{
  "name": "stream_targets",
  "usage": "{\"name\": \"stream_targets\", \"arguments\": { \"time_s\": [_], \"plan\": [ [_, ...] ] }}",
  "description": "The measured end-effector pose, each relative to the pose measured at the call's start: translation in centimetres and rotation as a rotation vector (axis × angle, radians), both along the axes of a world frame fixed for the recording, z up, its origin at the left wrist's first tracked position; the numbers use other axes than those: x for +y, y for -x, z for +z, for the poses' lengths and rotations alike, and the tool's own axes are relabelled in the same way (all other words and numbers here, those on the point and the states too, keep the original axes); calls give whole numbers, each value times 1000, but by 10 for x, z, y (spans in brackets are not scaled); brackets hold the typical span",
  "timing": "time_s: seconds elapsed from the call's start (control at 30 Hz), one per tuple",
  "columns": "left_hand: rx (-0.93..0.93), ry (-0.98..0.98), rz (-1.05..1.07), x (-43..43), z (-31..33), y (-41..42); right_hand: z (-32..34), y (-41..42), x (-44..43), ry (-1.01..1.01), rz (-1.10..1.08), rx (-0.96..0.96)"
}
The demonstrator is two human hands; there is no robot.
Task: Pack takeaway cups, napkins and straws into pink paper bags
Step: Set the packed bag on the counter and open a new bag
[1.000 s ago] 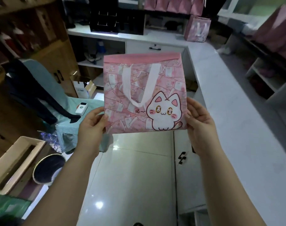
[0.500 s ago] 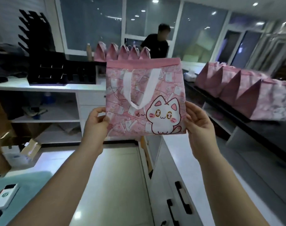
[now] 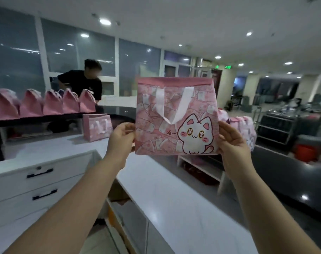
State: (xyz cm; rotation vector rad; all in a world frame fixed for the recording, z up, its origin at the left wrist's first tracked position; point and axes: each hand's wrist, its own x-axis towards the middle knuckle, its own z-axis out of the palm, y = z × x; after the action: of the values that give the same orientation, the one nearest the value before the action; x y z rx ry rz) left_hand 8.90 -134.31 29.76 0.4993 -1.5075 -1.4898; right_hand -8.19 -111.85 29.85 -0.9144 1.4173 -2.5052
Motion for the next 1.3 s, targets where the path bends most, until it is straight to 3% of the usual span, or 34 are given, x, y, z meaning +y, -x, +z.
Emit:
{"name": "stream_targets", "arguments": {
  "time_s": [0.27,0.5,0.6,0.73,0.8,0.97,1.1,1.3],
  "plan": [
    [-81,-6,-403,29,5,168,4,88,72,-37,-476,-18],
    [-60,-45,-497,97,4,288,13,168,139,-61,-669,35],
    [-63,-66,-452,131,-10,332,-2,208,163,-198,-725,67],
    [-51,-27,-338,187,-48,385,-26,263,182,-621,-718,65],
    [-48,-8,-300,216,-70,404,-43,276,184,-719,-630,-4],
    [-77,76,-295,271,-121,433,-103,290,185,-693,-358,-128],
    [-78,192,-352,288,-166,442,-141,302,187,-563,-365,-271],
    [-59,348,-580,275,-186,451,-159,309,187,-520,-477,-283]
  ]
}}
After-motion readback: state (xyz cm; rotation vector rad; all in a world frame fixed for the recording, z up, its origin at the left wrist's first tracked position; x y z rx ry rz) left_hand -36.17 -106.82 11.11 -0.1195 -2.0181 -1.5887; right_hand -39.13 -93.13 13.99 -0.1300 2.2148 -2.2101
